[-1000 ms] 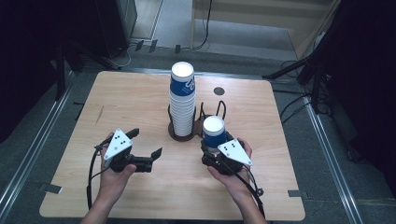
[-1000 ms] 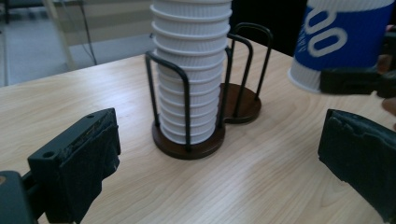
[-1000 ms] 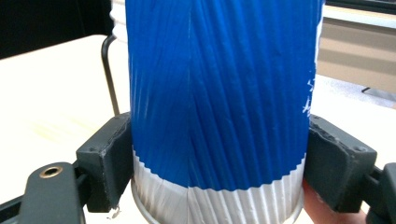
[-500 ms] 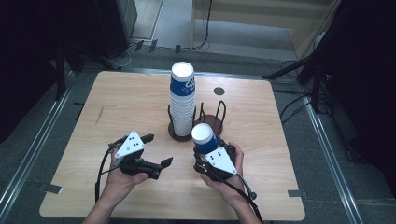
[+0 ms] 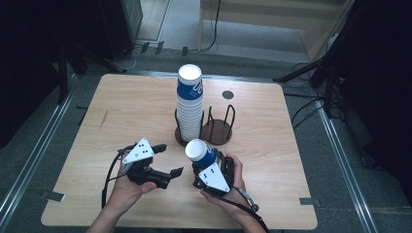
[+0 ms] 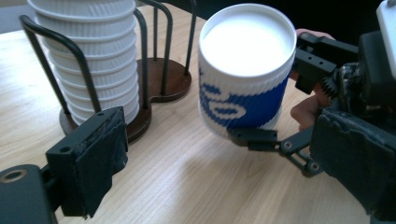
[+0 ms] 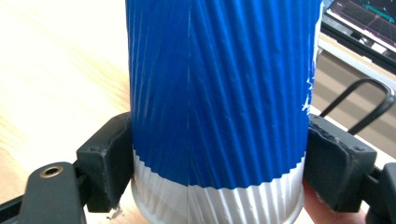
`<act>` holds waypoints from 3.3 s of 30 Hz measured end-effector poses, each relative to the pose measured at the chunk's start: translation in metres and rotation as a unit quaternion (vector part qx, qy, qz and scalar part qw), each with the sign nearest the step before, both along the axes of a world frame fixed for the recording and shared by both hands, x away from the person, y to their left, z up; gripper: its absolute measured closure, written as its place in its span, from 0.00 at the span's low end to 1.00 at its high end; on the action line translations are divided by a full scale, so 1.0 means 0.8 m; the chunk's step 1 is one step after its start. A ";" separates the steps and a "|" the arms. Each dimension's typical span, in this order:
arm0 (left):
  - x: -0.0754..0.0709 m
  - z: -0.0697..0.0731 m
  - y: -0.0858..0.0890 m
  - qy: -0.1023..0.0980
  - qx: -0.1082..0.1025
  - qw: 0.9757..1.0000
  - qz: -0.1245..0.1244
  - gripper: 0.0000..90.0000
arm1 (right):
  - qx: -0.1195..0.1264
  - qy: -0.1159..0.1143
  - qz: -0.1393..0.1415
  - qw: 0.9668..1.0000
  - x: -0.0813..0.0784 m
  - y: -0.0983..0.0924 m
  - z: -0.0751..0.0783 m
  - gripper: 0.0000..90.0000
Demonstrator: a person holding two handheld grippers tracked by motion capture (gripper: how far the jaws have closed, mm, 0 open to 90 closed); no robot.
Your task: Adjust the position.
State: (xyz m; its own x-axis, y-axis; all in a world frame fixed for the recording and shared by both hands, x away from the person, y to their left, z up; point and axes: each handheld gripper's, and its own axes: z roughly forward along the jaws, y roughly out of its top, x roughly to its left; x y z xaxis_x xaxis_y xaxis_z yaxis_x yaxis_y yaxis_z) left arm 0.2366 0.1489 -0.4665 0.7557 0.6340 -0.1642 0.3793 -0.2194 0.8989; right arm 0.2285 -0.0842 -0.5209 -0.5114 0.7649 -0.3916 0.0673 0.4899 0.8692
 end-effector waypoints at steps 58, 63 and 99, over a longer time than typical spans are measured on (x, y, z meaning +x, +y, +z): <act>-0.005 -0.012 0.001 -0.009 -0.057 0.998 0.031 0.33 | -0.022 -0.041 0.064 0.997 -0.045 0.005 0.008 0.08; -0.012 -0.010 0.007 -0.039 -0.070 0.995 0.059 0.33 | 0.017 -0.012 0.050 0.999 -0.048 0.002 0.013 0.07; -0.033 -0.034 -0.010 -0.171 -0.167 0.966 0.102 0.33 | 0.460 0.257 -0.099 0.844 -0.032 -0.028 0.055 0.01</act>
State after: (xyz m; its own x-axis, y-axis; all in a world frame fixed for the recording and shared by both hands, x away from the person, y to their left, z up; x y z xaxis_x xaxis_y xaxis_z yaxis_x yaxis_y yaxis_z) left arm 0.2105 0.1407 -0.4936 0.6664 0.7307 -0.1484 0.0533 0.1518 0.9870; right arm 0.2025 -0.1065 -0.4766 -0.2594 0.7139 0.6504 0.5534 -0.4420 0.7059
